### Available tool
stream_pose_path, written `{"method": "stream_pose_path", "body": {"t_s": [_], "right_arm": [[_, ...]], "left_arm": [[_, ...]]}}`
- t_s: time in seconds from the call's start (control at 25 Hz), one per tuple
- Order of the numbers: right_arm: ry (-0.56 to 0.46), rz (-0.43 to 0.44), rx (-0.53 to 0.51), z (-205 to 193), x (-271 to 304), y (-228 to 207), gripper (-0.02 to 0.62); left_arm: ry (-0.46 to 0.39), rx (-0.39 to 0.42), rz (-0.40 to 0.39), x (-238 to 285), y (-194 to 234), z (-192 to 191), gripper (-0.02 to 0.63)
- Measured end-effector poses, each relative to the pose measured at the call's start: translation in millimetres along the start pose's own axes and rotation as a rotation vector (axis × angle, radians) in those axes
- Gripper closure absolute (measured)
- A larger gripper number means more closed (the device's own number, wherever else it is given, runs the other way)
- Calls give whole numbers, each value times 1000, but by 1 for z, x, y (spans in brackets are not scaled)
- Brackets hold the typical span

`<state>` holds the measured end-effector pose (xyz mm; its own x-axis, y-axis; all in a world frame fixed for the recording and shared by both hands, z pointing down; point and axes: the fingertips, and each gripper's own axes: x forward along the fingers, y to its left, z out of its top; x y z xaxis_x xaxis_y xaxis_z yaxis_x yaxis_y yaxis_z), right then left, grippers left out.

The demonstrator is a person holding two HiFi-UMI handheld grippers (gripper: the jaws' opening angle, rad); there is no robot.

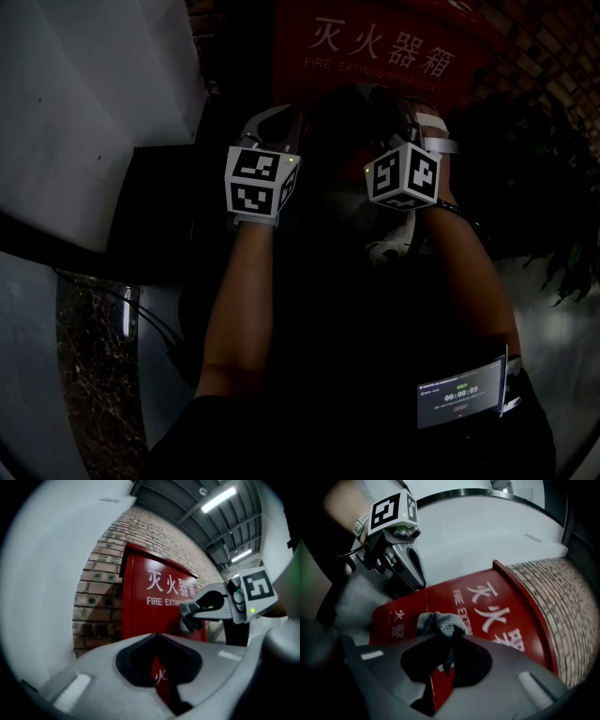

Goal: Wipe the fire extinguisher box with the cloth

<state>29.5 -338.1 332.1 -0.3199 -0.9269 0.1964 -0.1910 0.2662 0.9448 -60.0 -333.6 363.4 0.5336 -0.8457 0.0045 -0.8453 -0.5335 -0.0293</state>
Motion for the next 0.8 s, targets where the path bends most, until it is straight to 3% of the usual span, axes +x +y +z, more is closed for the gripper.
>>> {"method": "stream_pose_path", "body": {"t_s": [0.24,0.4,0.6,0.8], "right_arm": [[-105,41,-7,78,41,23,557],[-141,68,-30,106,57,35,557],[-159,77,-44,102,66,45,557],[-134,69,-60,71,56,45,557]], "left_arm": [[-5,-10,106,-22,43,7,604],[-8,-30,138,-24,59,6,604],[16,-32,115,-10,46,-6,604],[5,-11,65,5,23,-4,604]]}}
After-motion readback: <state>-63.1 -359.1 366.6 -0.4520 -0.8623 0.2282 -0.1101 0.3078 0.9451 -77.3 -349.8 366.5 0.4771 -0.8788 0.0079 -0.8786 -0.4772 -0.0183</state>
